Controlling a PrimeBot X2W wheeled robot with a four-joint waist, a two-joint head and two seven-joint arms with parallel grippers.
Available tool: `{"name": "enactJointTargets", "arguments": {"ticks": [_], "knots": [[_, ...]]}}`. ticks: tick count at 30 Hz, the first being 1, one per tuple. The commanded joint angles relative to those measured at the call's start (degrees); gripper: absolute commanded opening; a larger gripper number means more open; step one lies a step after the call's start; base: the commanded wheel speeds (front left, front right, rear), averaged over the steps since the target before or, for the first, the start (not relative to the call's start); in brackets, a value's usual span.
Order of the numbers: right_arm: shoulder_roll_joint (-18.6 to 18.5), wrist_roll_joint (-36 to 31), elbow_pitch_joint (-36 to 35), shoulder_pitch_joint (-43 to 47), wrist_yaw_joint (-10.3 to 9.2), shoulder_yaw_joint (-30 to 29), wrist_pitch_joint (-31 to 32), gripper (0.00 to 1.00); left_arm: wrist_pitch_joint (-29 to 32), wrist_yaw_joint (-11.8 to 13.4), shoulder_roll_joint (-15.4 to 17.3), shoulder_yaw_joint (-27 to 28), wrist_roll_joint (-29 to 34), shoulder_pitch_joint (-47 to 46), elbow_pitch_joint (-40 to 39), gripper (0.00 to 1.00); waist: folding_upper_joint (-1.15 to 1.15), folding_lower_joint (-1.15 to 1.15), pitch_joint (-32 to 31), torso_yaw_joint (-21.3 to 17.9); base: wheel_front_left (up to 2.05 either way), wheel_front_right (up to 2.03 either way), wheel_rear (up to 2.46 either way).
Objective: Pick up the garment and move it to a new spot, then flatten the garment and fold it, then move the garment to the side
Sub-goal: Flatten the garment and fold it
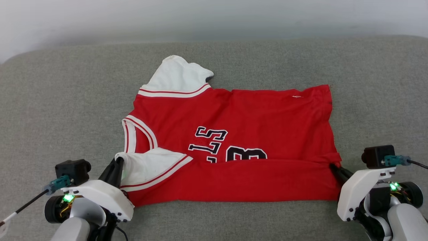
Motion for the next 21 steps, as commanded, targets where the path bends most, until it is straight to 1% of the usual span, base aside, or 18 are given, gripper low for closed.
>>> {"name": "enactJointTargets", "arguments": {"ticks": [1,4,5,6,7,8,9,10,13,17,21], "knots": [[-0.17,-0.6,1.56,-1.36,-0.04,0.47,-0.99,0.0,-0.36,-0.74,-0.52,-0.5,-0.18,-2.04,2.47,0.0,0.0,-0.01,1.3,-0.05,0.0,0.0,0.0],[0.02,-0.75,3.85,-2.04,-0.04,1.26,-2.45,0.0,0.32,-2.01,-1.13,-1.37,-0.4,-4.03,6.35,0.0,0.0,-0.01,1.94,0.05,0.0,0.0,0.0],[0.11,-0.87,4.53,-2.24,-0.04,1.48,-2.98,0.09,0.76,-2.34,-1.37,-1.55,-0.75,-4.53,7.48,0.0,0.0,-0.01,2.1,0.04,0.0,0.0,0.0],[0.14,-0.92,5.3,-2.41,-0.04,1.65,-3.55,0.36,1.13,-2.7,-1.52,-1.82,-1.01,-4.99,8.57,0.23,0.0,-0.01,2.18,0.04,0.0,0.0,0.0],[0.19,-0.96,5.95,-2.44,-0.04,1.77,-4.07,0.53,1.51,-3.08,-1.7,-1.92,-1.41,-5.47,9.65,0.46,0.0,-0.01,2.21,0.06,0.0,0.0,0.0],[0.19,-0.96,5.95,-2.44,-0.04,1.77,-4.07,0.53,1.51,-3.08,-1.7,-1.92,-1.41,-5.47,9.65,0.46,0.0,-0.01,2.21,0.06,0.0,0.0,0.0],[0.33,-0.84,6.59,-2.39,-0.04,1.8,-4.48,1.0,1.76,-3.38,-1.77,-2.08,-1.5,-5.92,10.45,0.96,0.0,-0.01,2.22,0.07,0.0,0.0,0.0],[0.44,-0.81,7.07,-2.45,-0.04,1.93,-5.0,1.0,1.88,-3.6,-1.86,-2.17,-1.74,-6.34,11.17,1.0,0.0,-0.01,2.21,0.06,0.0,0.0,0.0],[0.64,-0.37,7.76,-2.64,-0.06,2.31,-7.24,1.0,1.38,-4.29,-2.1,-2.04,-2.21,-7.23,13.36,1.0,0.0,-0.01,1.95,-0.03,0.0,0.0,0.0],[1.28,0.12,6.87,-2.46,-0.04,2.63,-12.52,1.0,0.97,-4.68,-1.66,-1.44,-2.86,-7.86,15.6,1.0,0.0,-0.01,0.49,-0.4,0.0,0.0,0.0],[1.97,-0.13,5.42,-1.29,-0.04,2.54,-18.59,1.0,1.68,-3.93,-0.39,-0.79,-3.18,-6.84,15.62,1.0,0.0,-0.01,-1.75,-0.79,0.0,0.0,0.0]]}}
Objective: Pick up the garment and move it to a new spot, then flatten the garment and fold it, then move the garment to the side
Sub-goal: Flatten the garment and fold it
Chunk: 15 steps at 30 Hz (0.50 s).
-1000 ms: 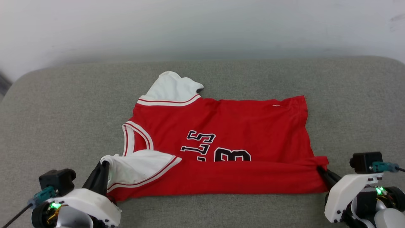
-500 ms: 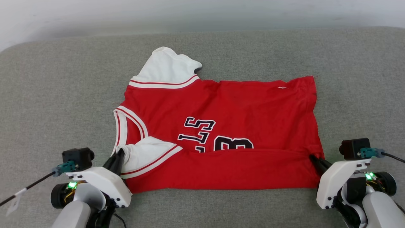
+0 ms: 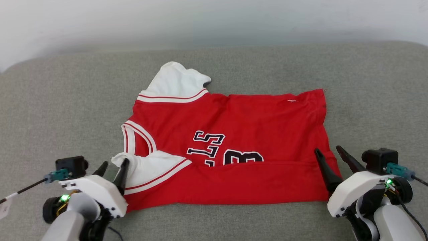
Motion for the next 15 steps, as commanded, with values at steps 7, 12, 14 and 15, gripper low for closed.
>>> {"name": "enactJointTargets", "arguments": {"ticks": [7,12,14,15], "knots": [[2.02,-1.31,-3.66,3.1,-0.04,-0.09,-6.51,1.0,8.35,1.91,4.96,0.67,-1.89,3.63,-4.08,1.0,0.0,-0.01,-4.78,-1.4,0.0,0.0,0.0],[2.84,-1.83,-5.89,5.12,-0.03,0.0,-6.29,1.0,19.59,2.31,9.05,-0.15,-4.65,6.55,-9.28,1.0,0.0,-0.01,-5.97,-2.26,0.0,0.0,0.0],[2.96,-1.79,-6.52,5.9,-0.03,-0.15,-5.97,1.0,23.6,2.72,10.54,-0.49,-5.7,7.81,-11.42,1.0,0.0,-0.01,-5.91,-2.71,0.0,0.0,0.0],[3.03,-1.71,-6.78,6.14,-0.04,-0.23,-5.68,1.0,25.1,2.99,11.03,-0.54,-6.2,8.36,-12.35,1.0,0.0,-0.01,-5.77,-2.92,0.0,0.0,0.0]]}}
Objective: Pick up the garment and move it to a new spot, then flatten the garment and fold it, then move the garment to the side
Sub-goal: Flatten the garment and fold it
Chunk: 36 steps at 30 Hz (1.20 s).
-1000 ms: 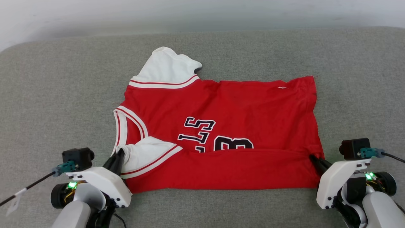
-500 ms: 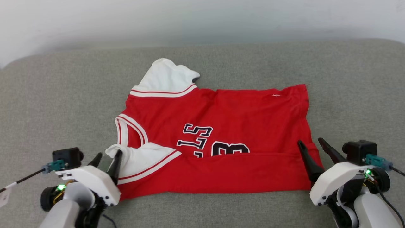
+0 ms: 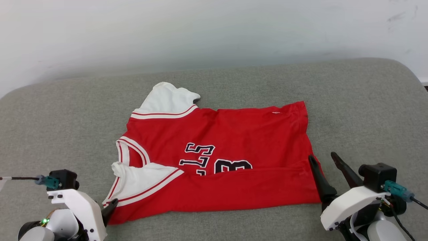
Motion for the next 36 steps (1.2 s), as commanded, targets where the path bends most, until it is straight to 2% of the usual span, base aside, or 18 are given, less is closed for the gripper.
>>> {"name": "enactJointTargets", "arguments": {"ticks": [1,7,12,13,14,15,16,21,25,31,36], "knots": [[0.24,0.16,-0.63,0.64,-0.03,-0.09,0.15,1.0,1.56,0.54,0.47,0.07,-0.83,0.92,-1.17,1.0,0.0,0.01,0.38,-0.43,0.0,0.0,0.0],[0.62,-0.03,-1.99,0.24,-0.03,-0.03,0.93,1.0,6.43,2.3,1.04,0.21,-3.37,2.5,-2.47,1.0,0.0,0.01,2.92,-1.79,0.0,0.0,0.0],[0.29,-0.21,-2.44,-0.37,-0.04,-0.04,1.46,1.0,10.58,0.58,-0.73,-1.95,-5.93,2.62,0.22,1.0,0.0,0.01,4.37,-2.83,0.0,0.0,0.0],[0.2,-0.21,-2.66,-0.41,-0.03,-0.2,1.67,1.0,11.37,0.12,-1.19,-2.51,-6.43,2.76,0.66,0.83,0.0,0.01,4.5,-2.94,0.0,0.0,0.0],[0.11,-0.26,-2.68,-0.33,-0.03,-0.47,1.89,1.0,11.95,-0.13,-1.69,-2.9,-6.93,2.96,0.9,0.45,0.0,0.01,4.54,-3.0,0.0,0.0,0.0],[-0.06,-0.28,-2.73,-0.21,-0.03,-0.71,2.28,1.0,12.17,-0.45,-1.98,-3.12,-7.12,2.99,1.0,0.19,0.0,0.01,4.51,-3.02,0.0,0.0,0.0],[-0.23,-0.11,-2.88,-0.08,-0.03,-0.96,2.56,1.0,11.92,-0.62,-2.08,-3.24,-7.1,2.94,0.97,0.0,0.0,0.01,4.44,-3.02,0.0,0.0,0.0],[-2.07,1.93,-3.23,0.91,-0.03,-3.16,8.05,1.0,9.78,-1.48,-1.39,-2.45,-6.49,2.18,0.13,0.0,0.0,0.01,3.35,-2.46,0.0,0.0,0.0],[-4.6,4.34,-3.24,0.73,-0.03,-4.57,16.61,1.0,7.19,-1.83,-0.83,-1.51,-5.67,1.73,-1.71,0.0,0.0,0.01,2.66,-1.83,0.0,0.0,0.0],[-7.96,6.79,-4.31,-0.82,-0.03,-4.08,32.9,1.0,5.51,-0.83,0.22,-0.98,-3.97,1.17,-6.74,0.0,0.0,0.01,3.24,-0.43,0.0,0.0,0.0],[-8.57,7.8,-3.62,-3.15,-0.03,-2.03,39.18,1.0,4.61,0.31,1.03,-0.57,-2.73,0.79,-11.84,0.0,0.0,0.01,5.37,0.88,0.0,0.0,0.0]]}}
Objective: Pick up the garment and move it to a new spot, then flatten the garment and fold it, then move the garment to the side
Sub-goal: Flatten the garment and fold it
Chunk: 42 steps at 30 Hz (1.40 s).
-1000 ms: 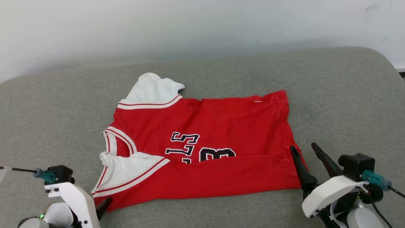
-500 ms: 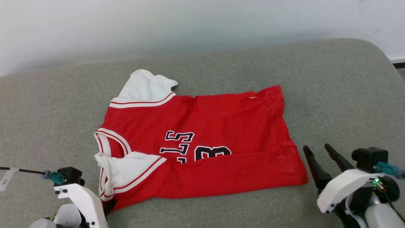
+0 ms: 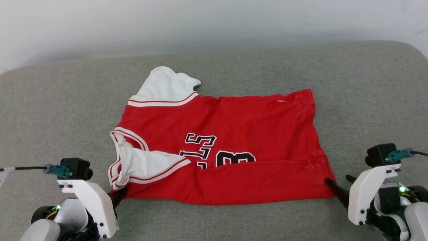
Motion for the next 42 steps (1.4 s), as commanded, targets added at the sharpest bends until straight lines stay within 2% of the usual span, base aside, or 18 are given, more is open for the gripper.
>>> {"name": "enactJointTargets", "arguments": {"ticks": [1,9,10,11,12,19,25,30,33,39,42], "knots": [[0.29,0.53,1.26,-1.49,-0.02,0.55,0.8,1.0,-0.42,0.57,0.4,0.19,0.54,-0.47,-1.66,0.0,0.0,0.0,1.44,0.87,0.0,0.0,0.0],[2.49,2.3,9.86,-4.79,-0.01,5.44,3.78,1.0,-0.56,1.32,0.2,-0.21,1.04,-0.73,-5.7,0.0,0.0,0.0,4.37,2.48,0.0,0.0,0.0],[2.75,2.69,10.67,-4.97,0.0,6.02,4.12,0.98,-0.69,1.4,0.1,-0.17,0.97,-0.62,-5.76,0.0,0.0,0.0,4.45,2.55,0.0,0.0,0.0],[2.87,2.92,11.3,-5.17,0.02,6.58,4.35,0.39,-0.84,1.41,0.04,-0.12,0.89,-0.45,-5.78,0.0,0.0,0.0,4.48,2.58,0.0,0.0,0.0],[2.89,3.23,11.81,-5.44,0.06,6.96,4.28,0.01,-0.95,1.45,-0.01,-0.08,0.74,-0.23,-5.77,0.0,0.0,0.0,4.5,2.57,0.0,0.0,0.0],[1.46,3.88,11.87,-7.15,0.05,7.9,3.12,0.0,-1.08,1.52,-0.22,-0.07,0.12,1.04,-5.21,0.0,0.0,0.0,2.81,2.18,0.0,0.0,0.0],[-0.3,4.31,9.56,-6.34,0.04,8.36,2.28,0.0,-0.96,1.78,-0.62,-0.28,-0.96,3.77,-5.13,0.0,0.0,0.0,-1.59,1.72,0.0,0.0,0.0],[-1.28,4.79,7.84,-3.68,-0.01,7.95,3.19,0.0,-1.08,2.92,-0.21,0.02,-1.66,7.61,-6.53,0.0,0.0,0.0,-5.31,1.44,0.0,0.0,0.0],[-1.79,5.19,5.81,-0.92,-0.01,7.02,4.37,0.0,-1.22,4.46,0.49,0.64,-2.07,11.48,-8.75,0.0,0.0,0.0,-7.42,1.39,0.0,0.0,0.0],[-1.85,4.85,2.79,3.46,-0.02,4.61,6.74,0.0,-1.07,6.11,0.74,0.84,-2.71,16.01,-11.08,0.0,0.0,0.0,-8.25,1.49,0.0,0.0,0.0],[-1.24,4.3,2.26,5.34,-0.02,3.59,6.57,0.0,-2.61,6.15,-0.54,0.32,-1.94,15.42,-10.18,0.0,0.0,0.0,-7.98,1.56,0.0,0.0,0.0]]}}
